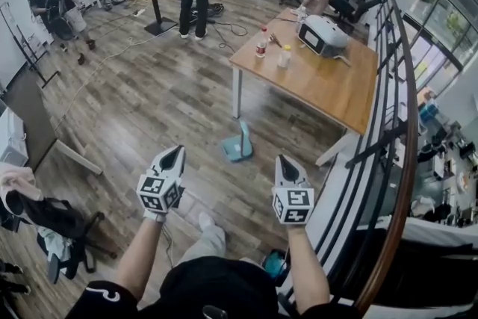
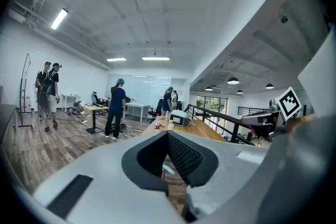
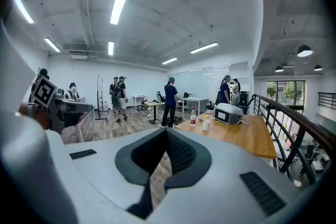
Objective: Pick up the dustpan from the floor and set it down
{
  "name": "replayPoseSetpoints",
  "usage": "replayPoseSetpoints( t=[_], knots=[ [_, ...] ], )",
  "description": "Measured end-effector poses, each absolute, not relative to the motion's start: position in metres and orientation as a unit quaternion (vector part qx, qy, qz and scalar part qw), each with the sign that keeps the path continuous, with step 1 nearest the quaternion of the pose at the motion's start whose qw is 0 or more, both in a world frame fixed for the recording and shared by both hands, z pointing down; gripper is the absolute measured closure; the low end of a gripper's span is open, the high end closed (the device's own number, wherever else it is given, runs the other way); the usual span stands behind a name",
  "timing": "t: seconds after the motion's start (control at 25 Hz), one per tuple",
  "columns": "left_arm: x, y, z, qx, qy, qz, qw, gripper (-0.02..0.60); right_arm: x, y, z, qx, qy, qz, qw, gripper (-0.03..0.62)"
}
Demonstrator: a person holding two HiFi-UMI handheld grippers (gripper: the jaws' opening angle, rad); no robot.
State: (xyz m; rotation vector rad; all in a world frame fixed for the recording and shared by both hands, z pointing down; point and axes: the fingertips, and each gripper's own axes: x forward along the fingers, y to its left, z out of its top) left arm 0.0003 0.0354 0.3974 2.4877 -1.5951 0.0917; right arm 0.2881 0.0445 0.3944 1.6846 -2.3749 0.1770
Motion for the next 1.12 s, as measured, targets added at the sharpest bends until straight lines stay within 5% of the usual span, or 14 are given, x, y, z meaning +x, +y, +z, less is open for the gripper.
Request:
replayPoseSetpoints(
  t=[1.12],
  knots=[
    [-0.081,-0.141,0.454,0.848,-0.515,0.033,0.124,0.583,0.21,-0.136,0.434,0.596,-0.79,0.058,0.131,0.6]
  ],
)
